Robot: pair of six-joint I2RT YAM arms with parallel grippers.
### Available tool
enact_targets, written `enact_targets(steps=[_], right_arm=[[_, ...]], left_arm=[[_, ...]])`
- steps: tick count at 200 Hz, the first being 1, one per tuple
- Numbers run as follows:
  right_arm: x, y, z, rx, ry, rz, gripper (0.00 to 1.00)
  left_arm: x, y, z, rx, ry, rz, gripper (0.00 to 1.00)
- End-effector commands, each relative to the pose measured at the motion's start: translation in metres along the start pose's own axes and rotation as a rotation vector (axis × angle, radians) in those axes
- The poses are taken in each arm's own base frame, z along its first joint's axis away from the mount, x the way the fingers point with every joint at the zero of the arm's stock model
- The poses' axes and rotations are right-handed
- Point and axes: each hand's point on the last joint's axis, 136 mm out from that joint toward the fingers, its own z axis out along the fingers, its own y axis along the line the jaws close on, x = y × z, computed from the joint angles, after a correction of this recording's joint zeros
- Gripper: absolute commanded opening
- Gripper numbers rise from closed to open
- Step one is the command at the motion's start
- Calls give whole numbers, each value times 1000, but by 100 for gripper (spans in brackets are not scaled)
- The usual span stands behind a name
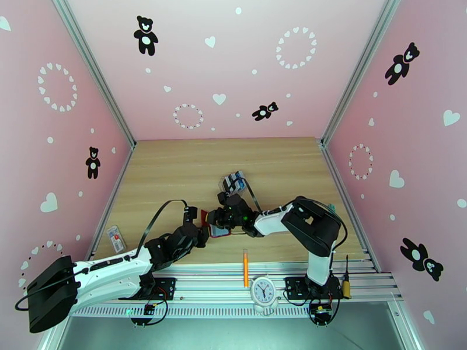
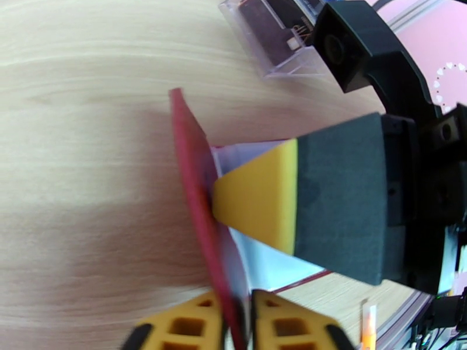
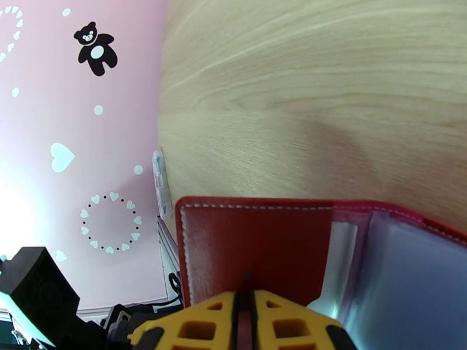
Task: Put the credit cards into the card holder
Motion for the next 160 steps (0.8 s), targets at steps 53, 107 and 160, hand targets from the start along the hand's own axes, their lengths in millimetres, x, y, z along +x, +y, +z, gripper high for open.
enact_targets(steps=[53,107,160], right_arm=[[2,-6,6,-1,3,1,16],[3,-16,3,23,-5,11,16],[5,-25,-1,53,-14,18,17]], left_arm=[[-13,33,-16,-186,-17,39,50],[-15,51,-7,-251,31,43,50],[-11,52,8,-292,86,91,49]])
